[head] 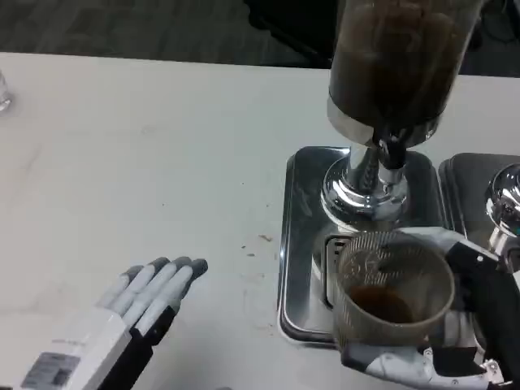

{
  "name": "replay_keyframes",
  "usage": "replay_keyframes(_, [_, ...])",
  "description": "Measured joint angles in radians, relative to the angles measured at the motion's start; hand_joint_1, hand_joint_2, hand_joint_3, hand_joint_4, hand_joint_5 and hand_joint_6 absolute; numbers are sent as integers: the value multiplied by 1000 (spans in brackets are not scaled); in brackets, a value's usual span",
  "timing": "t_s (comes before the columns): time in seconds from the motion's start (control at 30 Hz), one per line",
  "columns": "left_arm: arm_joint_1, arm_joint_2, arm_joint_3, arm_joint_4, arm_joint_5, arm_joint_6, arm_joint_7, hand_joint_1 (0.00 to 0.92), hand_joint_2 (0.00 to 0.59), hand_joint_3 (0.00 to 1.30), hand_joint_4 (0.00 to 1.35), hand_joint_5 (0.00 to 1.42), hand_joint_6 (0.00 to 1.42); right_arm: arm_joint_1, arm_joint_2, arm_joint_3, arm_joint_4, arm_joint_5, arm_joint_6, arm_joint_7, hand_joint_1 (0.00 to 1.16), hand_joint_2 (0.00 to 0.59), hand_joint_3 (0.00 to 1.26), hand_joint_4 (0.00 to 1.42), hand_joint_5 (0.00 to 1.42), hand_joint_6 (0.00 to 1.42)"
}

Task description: Grasp the cup under the faucet to collect the drink, then remove the cup.

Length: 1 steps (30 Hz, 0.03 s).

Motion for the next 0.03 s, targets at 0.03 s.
replay_keyframes(0.03, [0,-2,0,-3,8,1,0,0,132,0,0,0,0,2,1,-1,0,0,0,0,1067,116,843,906,980,1272])
